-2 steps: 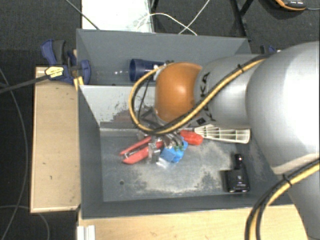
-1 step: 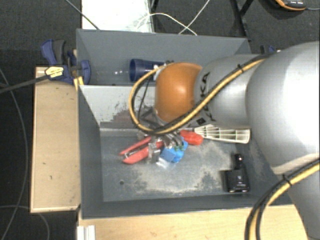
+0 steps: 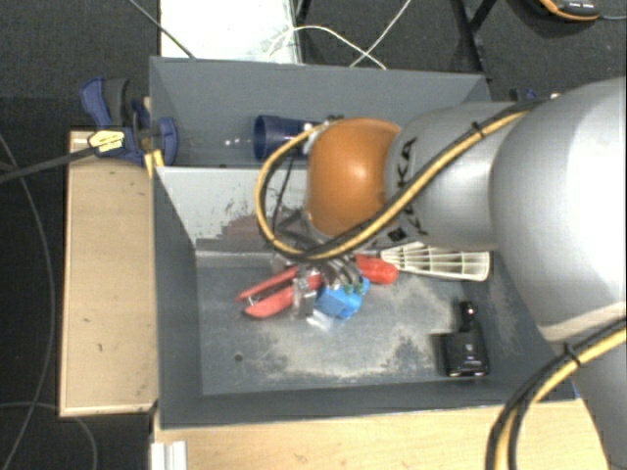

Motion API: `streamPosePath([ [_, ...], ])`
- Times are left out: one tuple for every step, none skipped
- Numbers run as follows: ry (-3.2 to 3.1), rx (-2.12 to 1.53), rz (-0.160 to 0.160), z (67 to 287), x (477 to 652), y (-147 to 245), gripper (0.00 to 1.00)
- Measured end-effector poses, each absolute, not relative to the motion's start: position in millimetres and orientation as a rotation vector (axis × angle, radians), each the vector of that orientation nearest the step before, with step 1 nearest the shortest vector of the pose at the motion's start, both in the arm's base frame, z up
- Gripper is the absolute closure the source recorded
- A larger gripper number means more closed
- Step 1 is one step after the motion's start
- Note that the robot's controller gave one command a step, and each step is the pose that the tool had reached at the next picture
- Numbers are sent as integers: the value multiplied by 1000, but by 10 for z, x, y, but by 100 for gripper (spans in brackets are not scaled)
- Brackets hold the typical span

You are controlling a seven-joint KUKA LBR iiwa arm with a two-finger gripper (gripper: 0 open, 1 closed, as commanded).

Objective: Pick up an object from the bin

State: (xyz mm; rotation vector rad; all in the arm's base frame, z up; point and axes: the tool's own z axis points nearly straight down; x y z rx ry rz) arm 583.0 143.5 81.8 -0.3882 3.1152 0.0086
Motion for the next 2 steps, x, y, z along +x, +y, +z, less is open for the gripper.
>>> streamPosePath([
  [3110,-385,10,1029,5848,1439,100],
  [3108,-383,11,1081,5849,1440,100],
])
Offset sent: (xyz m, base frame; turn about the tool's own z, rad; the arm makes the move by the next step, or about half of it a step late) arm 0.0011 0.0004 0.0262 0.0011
